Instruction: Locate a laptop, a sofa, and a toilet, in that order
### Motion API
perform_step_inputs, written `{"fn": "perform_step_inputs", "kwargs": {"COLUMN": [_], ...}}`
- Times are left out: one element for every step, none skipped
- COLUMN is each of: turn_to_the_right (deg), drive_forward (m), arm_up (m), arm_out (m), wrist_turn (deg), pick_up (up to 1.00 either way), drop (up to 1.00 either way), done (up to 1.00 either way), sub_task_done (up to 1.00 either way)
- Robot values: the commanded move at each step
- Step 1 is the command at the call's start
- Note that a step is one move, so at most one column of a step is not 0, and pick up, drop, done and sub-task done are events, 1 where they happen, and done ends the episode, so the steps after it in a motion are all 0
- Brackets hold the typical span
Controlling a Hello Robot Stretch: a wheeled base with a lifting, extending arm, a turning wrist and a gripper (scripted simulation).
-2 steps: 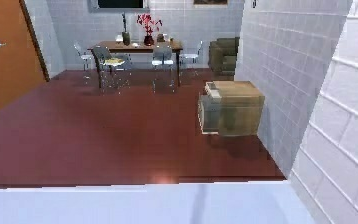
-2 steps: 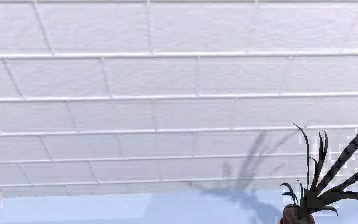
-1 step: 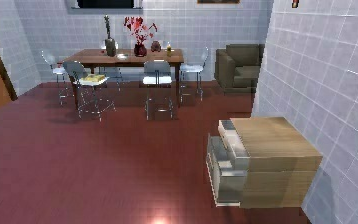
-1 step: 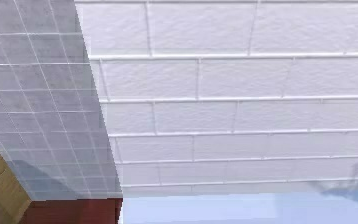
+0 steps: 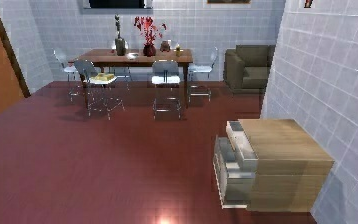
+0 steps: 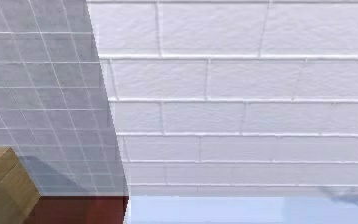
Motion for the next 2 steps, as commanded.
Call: {"fn": "perform_step_inputs", "kwargs": {"turn_to_the_right": [-18.0,0.0], "drive_forward": [0.00,0.95], "arm_up": [0.00,0.00], "arm_out": [0.00,0.00], "wrist_turn": [0.0,0.0], "pick_up": [0.00,0.00], "drop": [0.00,0.00], "done": [0.00,0.00], "sub_task_done": [0.00,0.00]}}
